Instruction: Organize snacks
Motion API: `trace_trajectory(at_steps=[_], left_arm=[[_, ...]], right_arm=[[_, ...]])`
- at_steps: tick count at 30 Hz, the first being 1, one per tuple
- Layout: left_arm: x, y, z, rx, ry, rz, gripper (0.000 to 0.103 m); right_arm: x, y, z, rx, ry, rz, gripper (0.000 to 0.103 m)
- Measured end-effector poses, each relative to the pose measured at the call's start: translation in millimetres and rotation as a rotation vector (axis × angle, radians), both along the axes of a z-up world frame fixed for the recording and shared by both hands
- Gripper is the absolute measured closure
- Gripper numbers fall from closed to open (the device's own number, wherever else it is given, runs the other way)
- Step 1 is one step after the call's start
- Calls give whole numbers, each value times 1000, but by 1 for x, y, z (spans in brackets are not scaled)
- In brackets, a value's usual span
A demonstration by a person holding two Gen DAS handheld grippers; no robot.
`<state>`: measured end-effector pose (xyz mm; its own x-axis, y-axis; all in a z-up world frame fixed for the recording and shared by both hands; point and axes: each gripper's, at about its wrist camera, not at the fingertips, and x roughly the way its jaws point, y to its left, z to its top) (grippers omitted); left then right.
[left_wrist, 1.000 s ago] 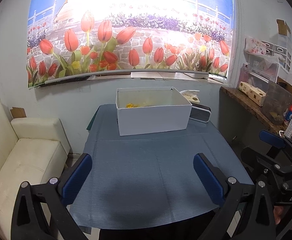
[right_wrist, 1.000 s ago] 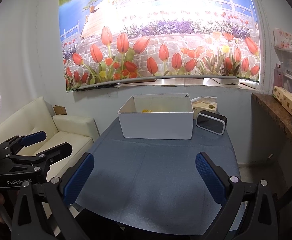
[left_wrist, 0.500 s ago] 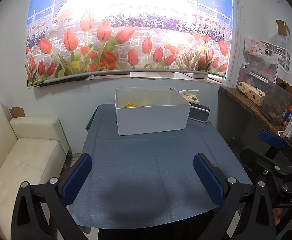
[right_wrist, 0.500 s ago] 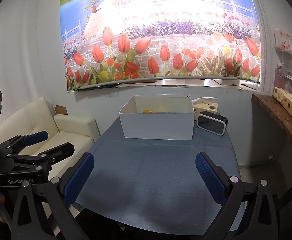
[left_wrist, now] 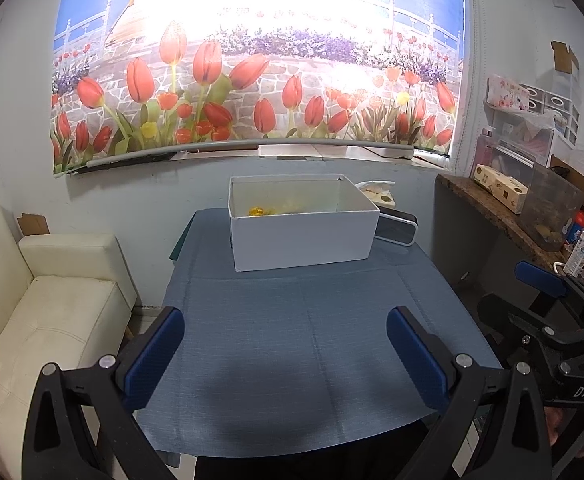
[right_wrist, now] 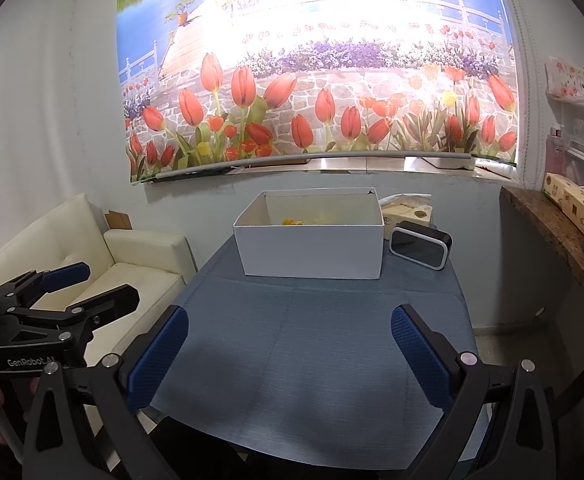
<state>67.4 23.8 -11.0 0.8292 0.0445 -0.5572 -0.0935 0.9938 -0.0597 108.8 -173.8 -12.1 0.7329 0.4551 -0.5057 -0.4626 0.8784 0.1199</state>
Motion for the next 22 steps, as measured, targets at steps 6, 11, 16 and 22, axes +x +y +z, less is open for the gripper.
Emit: trace_trajectory(at_steps=[6,11,16,22], left_arm=[[1,2,1,-4,0,-3,0],[1,1,2,-5,3,-8,0],[1,1,1,-7,2,-10,0],[1,1,2,-22,-6,-18,0]], right_arm=[[0,-1,1,0,-2,-5,0],[1,-2,1,1,2,-3,0],[1,-2,0,1,3,0,0],[1,-1,0,2,3,1,0]])
